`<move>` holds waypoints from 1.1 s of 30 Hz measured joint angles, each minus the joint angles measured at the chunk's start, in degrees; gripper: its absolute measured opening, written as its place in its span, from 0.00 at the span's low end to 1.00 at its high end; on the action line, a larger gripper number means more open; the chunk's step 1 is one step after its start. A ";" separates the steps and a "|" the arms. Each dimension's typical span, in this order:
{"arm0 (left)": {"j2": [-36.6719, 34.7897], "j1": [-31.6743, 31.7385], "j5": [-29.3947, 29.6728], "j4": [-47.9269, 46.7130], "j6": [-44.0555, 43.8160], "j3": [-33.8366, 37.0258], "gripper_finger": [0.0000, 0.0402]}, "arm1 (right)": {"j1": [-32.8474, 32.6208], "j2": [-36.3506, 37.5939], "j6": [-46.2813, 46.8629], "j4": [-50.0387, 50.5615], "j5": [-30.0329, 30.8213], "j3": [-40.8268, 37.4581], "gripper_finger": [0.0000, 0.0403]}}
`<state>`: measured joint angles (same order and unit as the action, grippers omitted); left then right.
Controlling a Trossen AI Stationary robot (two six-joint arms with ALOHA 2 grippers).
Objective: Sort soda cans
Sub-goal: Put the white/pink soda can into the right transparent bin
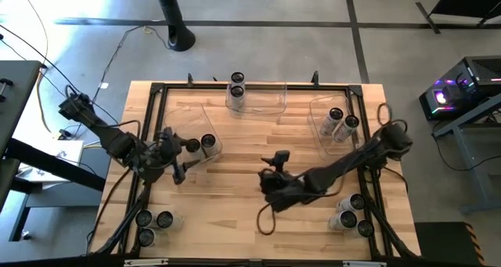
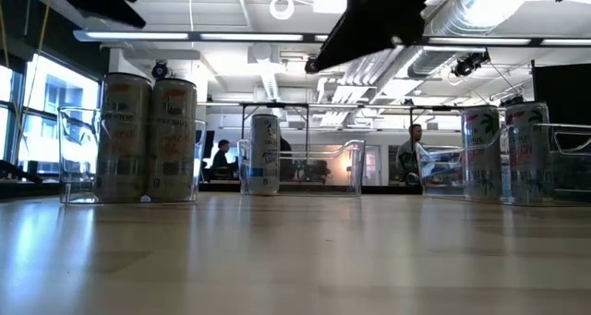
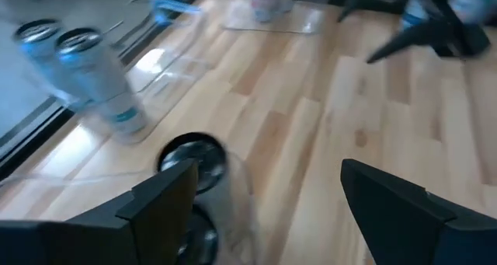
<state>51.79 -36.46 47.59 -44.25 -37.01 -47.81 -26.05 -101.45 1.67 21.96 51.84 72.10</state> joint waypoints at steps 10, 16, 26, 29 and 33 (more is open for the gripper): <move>6.90 -6.91 -2.21 10.23 12.31 -0.60 0.77 | 6.90 11.77 -10.89 -55.55 -30.66 -23.99 0.64; 8.75 -7.96 -2.30 12.06 18.05 -5.06 0.76 | 8.13 14.61 -15.03 -60.98 -31.35 -21.74 0.64; 9.60 -9.29 -7.68 10.31 19.58 -8.87 0.76 | 8.13 14.71 -14.40 -54.22 -31.50 -18.96 0.64; 11.67 -9.29 -10.18 6.82 19.37 -14.19 0.76 | 8.13 14.69 -13.14 -52.33 -31.50 -18.96 0.64; 17.20 -9.29 -13.12 -3.64 20.64 -21.51 0.76 | 8.13 14.67 -13.05 -51.99 -31.50 -18.96 0.64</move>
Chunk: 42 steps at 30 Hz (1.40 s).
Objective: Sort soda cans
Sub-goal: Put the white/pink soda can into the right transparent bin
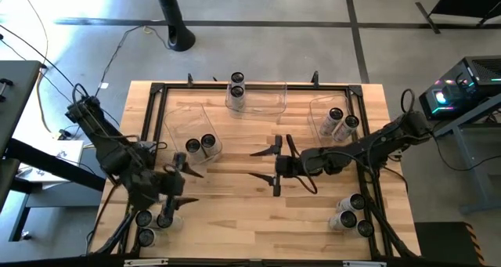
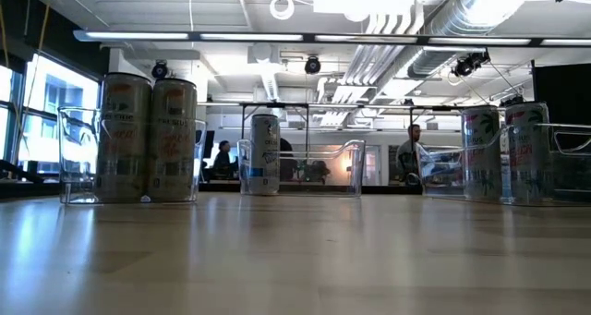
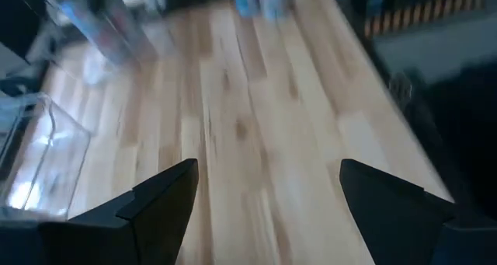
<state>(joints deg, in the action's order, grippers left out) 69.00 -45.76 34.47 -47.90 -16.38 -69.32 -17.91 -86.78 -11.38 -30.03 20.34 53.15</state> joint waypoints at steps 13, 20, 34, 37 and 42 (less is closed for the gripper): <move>15.64 0.00 -9.11 -23.53 -20.58 -16.62 0.76 | 2.06 0.00 -8.19 2.23 -0.98 0.02 0.64; 16.21 -0.10 -17.14 -35.42 -50.78 -21.20 0.76 | 6.96 -0.02 -11.00 2.30 -13.14 -1.17 0.64; 20.35 -5.85 -32.51 -42.07 -73.77 -21.20 0.76 | 16.39 -0.02 -13.11 1.83 -31.49 -1.27 0.64; 21.26 -6.97 -35.59 -41.29 -77.33 -21.18 0.76 | 17.55 -0.04 -13.09 1.31 -33.16 -1.31 0.64; 22.83 -9.10 -31.24 -40.01 -81.61 -21.18 0.76 | 18.05 -0.08 -12.65 1.10 -35.41 -1.31 0.64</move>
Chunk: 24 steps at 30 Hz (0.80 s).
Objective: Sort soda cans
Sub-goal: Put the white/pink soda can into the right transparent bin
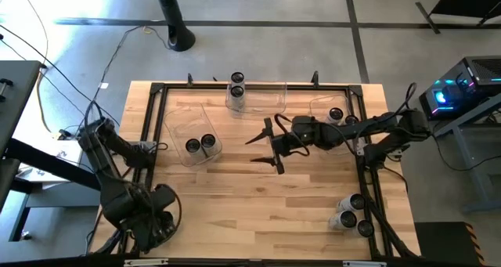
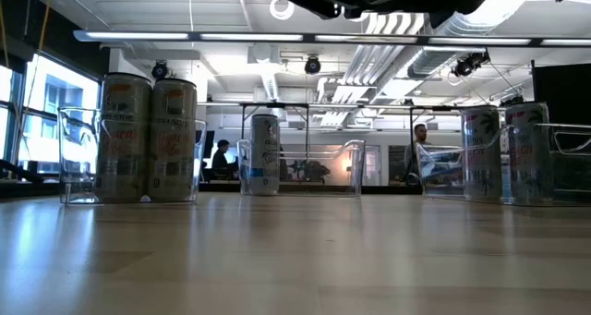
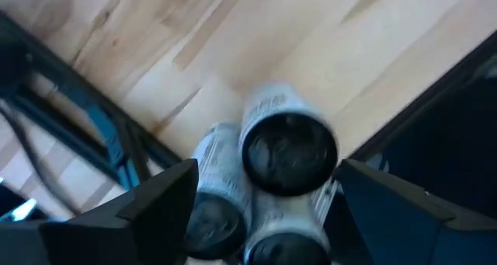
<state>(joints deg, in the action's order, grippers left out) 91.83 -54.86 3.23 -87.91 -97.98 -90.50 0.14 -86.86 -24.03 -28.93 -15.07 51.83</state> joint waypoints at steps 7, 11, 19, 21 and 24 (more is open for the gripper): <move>3.37 -1.81 3.54 1.73 -1.48 0.02 0.76 | 0.00 -2.79 -0.24 -4.47 -2.54 -0.02 0.64; 5.04 -2.29 3.29 2.06 -1.43 0.02 0.76 | 0.00 -4.38 1.39 -5.66 -2.54 -0.03 0.64; 5.53 -2.33 3.51 1.70 -1.48 0.04 0.78 | -0.04 -5.08 3.40 -6.05 -2.53 -0.04 0.64; 5.51 -2.33 3.52 1.92 -1.47 0.22 0.78 | -0.07 -5.08 3.61 -6.03 -2.53 -0.04 0.64; 5.51 -2.33 3.04 2.28 -1.38 1.52 0.78 | -0.15 -5.06 4.54 -6.01 -2.52 -0.04 0.64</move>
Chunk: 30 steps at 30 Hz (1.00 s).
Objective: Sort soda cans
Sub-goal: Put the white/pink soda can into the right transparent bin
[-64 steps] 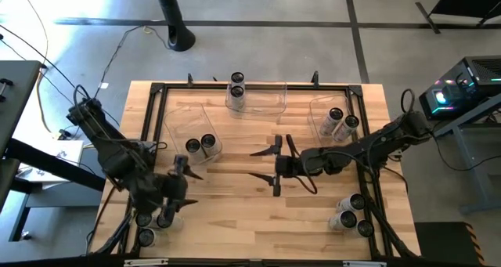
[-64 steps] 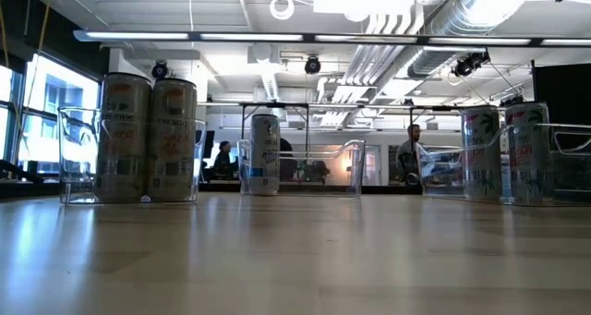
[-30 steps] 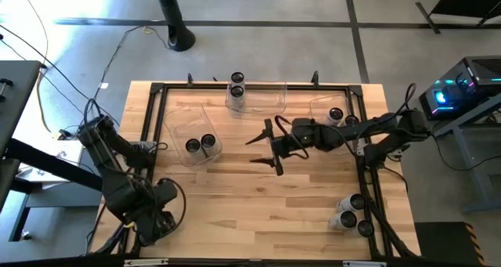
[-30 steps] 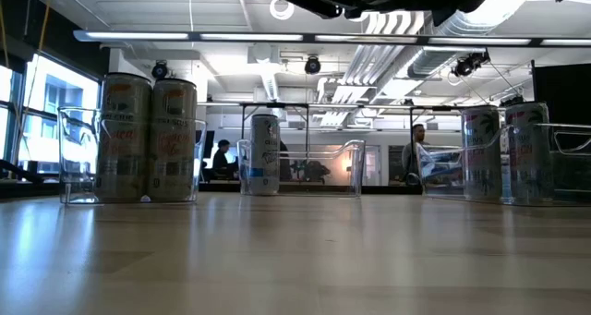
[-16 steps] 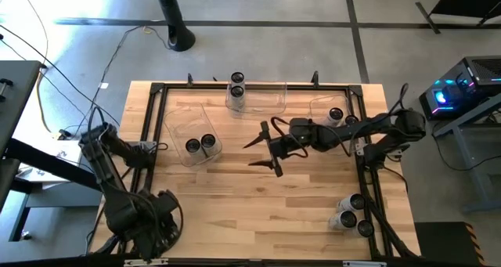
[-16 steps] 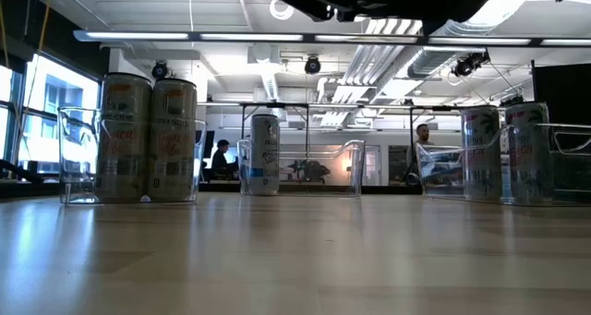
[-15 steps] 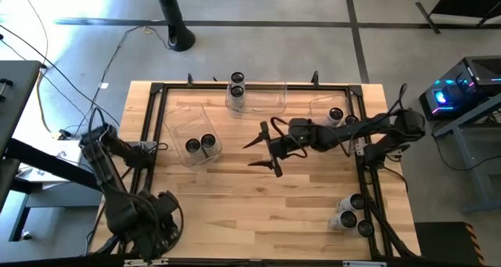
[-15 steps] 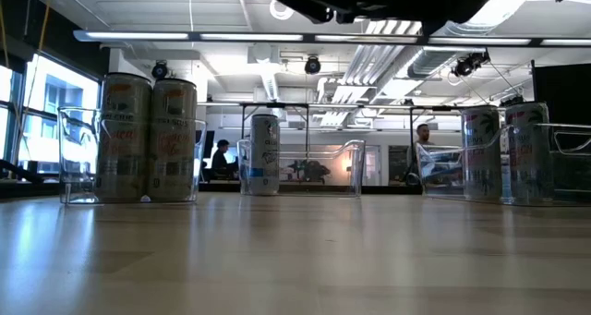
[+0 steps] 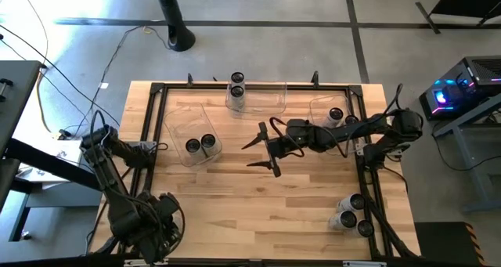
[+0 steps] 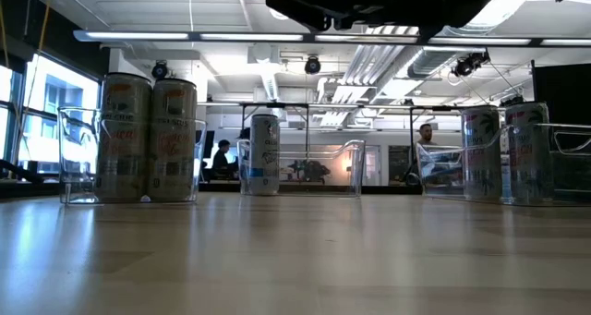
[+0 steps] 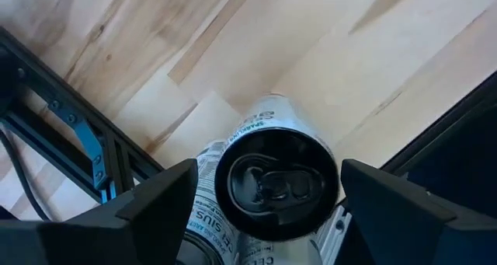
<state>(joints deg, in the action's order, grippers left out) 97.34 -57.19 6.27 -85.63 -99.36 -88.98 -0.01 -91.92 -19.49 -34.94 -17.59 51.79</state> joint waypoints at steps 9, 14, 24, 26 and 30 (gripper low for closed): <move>-0.02 0.15 -2.81 3.56 5.29 4.92 0.78 | -0.02 0.00 1.23 0.37 0.00 0.00 0.64; 0.00 0.15 -4.87 5.59 7.07 6.53 0.73 | -0.02 0.00 1.24 0.33 0.00 0.00 0.64; -0.13 3.21 -6.26 6.12 10.44 6.65 0.61 | -0.02 0.02 1.47 0.00 0.01 0.00 0.64; -0.13 5.52 -4.97 5.74 11.32 6.63 0.61 | -0.02 0.02 1.47 0.00 0.02 0.00 0.64; -0.11 12.43 -2.98 4.04 11.69 6.65 0.61 | -0.02 0.02 1.47 -0.02 0.02 0.00 0.64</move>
<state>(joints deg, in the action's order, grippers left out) 97.23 -44.76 3.28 -81.59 -87.67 -82.32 -0.03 -91.90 -18.02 -34.96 -17.56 51.79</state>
